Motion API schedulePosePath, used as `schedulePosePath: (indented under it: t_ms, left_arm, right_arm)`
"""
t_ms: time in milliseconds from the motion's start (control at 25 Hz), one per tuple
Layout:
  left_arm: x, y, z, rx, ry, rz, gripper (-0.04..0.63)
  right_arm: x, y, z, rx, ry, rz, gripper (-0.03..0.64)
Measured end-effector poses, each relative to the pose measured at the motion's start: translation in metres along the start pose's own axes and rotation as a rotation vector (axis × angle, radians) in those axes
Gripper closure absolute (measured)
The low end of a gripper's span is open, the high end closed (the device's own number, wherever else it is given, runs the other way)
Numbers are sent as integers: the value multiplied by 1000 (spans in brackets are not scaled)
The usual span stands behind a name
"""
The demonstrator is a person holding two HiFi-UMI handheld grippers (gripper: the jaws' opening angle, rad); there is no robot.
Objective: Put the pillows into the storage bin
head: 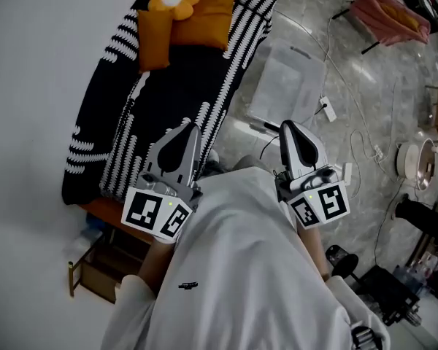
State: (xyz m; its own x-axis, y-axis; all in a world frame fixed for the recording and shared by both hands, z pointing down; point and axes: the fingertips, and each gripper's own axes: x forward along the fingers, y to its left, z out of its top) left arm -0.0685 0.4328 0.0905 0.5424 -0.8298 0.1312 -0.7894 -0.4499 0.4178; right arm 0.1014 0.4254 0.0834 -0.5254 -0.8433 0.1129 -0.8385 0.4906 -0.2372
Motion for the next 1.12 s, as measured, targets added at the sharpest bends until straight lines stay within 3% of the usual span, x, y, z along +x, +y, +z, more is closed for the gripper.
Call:
schedulePosePath:
  t_ms: [440,600,800,1120]
  left_arm:
    - [22,27,-3,-42,34,-9,586]
    - [34,30,-3,-32,44,12,586]
    - [61,37,0,-15,61,55,586]
    - [136,56,30,1,62,102,586]
  right_arm:
    - [29,-6,1,-10,41,-38,606]
    - [42,-9,7,-24,2,17,610]
    - [73,-25,1,-149,0,80,617]
    - [145,-76,22,-121,-15,149,618]
